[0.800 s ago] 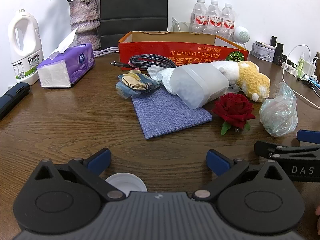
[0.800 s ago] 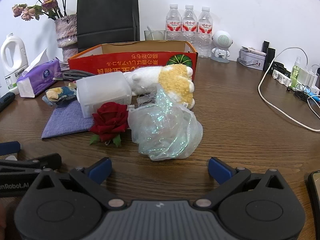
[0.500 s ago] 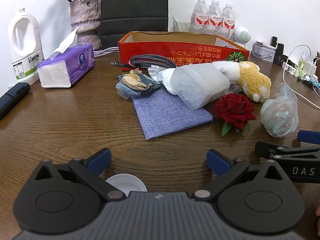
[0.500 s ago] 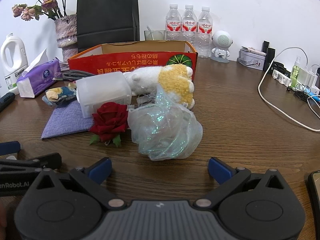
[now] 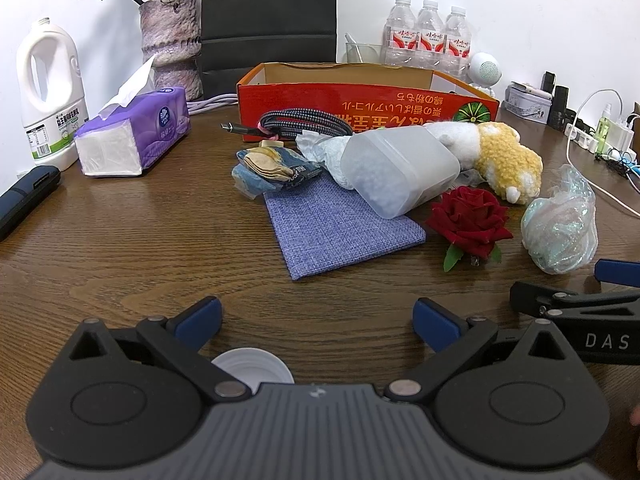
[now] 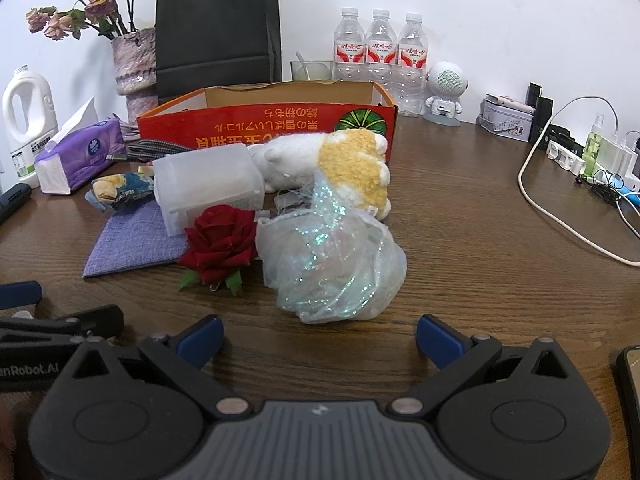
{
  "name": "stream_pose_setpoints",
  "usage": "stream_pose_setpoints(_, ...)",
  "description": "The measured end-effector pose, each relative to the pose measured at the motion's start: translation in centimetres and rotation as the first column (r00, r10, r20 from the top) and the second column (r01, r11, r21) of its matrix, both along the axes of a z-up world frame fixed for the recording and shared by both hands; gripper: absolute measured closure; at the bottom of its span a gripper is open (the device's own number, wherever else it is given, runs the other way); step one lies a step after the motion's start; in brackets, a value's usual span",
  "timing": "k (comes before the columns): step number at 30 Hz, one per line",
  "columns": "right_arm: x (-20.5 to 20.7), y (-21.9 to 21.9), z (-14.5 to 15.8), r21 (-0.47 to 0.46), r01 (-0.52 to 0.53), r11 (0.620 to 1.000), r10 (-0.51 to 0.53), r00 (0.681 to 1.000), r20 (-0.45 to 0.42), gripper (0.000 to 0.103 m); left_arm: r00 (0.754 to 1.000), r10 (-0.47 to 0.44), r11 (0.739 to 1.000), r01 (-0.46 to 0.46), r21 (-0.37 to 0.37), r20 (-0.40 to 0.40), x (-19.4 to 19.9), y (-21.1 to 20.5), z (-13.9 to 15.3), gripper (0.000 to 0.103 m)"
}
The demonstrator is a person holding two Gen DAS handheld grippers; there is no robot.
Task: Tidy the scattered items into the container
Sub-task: 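Move the right tool to the plastic bag while the left tool approaches the white wipes box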
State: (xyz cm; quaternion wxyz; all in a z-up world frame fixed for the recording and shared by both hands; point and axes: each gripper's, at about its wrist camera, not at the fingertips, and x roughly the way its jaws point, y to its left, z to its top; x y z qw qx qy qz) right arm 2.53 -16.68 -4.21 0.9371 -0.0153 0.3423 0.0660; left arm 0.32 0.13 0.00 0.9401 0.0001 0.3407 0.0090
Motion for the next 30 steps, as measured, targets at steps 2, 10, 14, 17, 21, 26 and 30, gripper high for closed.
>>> stream_pose_setpoints(2,0.0,0.0,0.0,-0.001,0.006,1.0,-0.006,1.0,0.0,0.0,1.0,0.002,1.0,-0.002,0.0,0.0,0.0,0.0,0.0,0.0)
stream_pose_setpoints(10,0.0,0.2,-0.1,-0.004,0.021,1.0,-0.021,1.0,0.0,0.0,1.0,0.004,1.0,-0.004,0.001,0.0,0.1,0.0,0.0,0.0)
stream_pose_setpoints(14,-0.1,0.1,-0.1,-0.002,0.02,1.0,-0.02,1.0,0.001,0.0,1.0,0.004,1.0,-0.004,0.001,0.0,0.1,-0.1,0.0,0.0)
stream_pose_setpoints(17,-0.3,0.0,-0.1,-0.003,0.015,1.0,-0.015,1.0,0.002,0.0,1.0,0.005,1.0,-0.005,-0.003,0.002,0.1,0.0,0.0,0.0)
stream_pose_setpoints(21,-0.5,-0.1,0.1,-0.001,0.002,1.0,-0.002,1.0,-0.005,0.004,0.999,-0.007,0.999,0.009,-0.044,0.045,-0.4,0.6,0.4,0.0)
stream_pose_setpoints(26,-0.5,-0.3,1.9,0.013,-0.034,0.999,0.033,0.999,0.033,0.009,0.996,0.022,0.996,-0.014,-0.091,0.085,0.2,1.6,1.8,0.0)
stream_pose_setpoints(30,0.4,-0.5,3.0,-0.001,-0.034,0.999,0.034,0.997,0.075,0.014,0.992,-0.047,0.996,0.055,-0.066,0.121,1.2,1.5,2.5,0.006)
